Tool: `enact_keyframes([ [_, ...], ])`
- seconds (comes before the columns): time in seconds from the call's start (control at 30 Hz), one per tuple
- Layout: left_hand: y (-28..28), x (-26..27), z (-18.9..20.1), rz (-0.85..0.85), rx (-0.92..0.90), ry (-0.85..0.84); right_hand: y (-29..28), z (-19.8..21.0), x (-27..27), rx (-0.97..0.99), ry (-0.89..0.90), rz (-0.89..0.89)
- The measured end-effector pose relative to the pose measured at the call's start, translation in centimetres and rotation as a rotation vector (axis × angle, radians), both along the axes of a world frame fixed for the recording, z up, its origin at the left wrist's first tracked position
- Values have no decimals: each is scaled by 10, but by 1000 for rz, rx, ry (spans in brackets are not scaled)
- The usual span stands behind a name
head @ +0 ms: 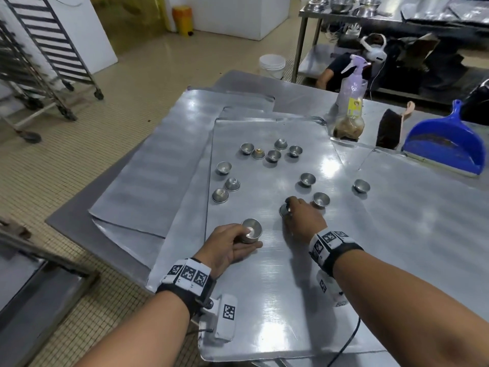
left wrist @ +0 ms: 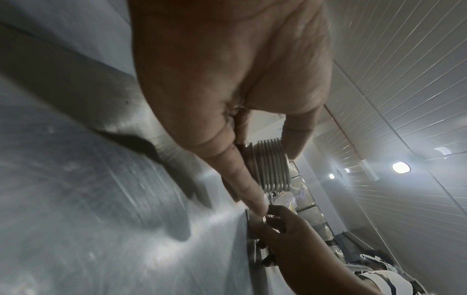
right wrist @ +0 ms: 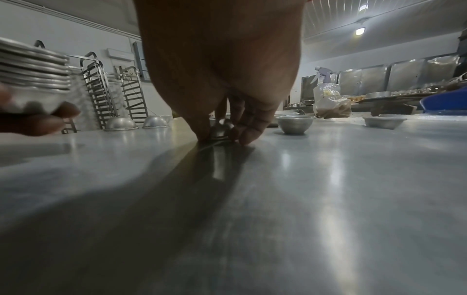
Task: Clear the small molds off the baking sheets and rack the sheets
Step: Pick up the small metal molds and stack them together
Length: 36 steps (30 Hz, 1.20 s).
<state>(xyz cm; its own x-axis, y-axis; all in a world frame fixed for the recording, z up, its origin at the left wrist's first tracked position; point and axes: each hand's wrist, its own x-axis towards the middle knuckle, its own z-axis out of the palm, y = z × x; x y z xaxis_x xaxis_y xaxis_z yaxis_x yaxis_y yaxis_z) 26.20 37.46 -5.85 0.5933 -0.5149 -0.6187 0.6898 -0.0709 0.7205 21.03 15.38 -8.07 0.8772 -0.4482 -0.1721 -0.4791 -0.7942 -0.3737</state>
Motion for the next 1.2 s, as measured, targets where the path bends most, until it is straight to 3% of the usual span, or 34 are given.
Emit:
enact_keyframes([
  [0.5, -18, -14, 11, 23, -84, -13, 20, -1, -56, 42, -173, -35],
  [0.7, -19, -20, 18, 27, -112, -23, 22, -1, -71, 26, -165, -68],
  [1.03, -24, -28, 22, 12, -129, -31, 13, 5, -88, 20, 19, -30],
  [1.2, -25, -30, 20, 40, -173, 30, 15, 14, -92, 51, -53, -56],
])
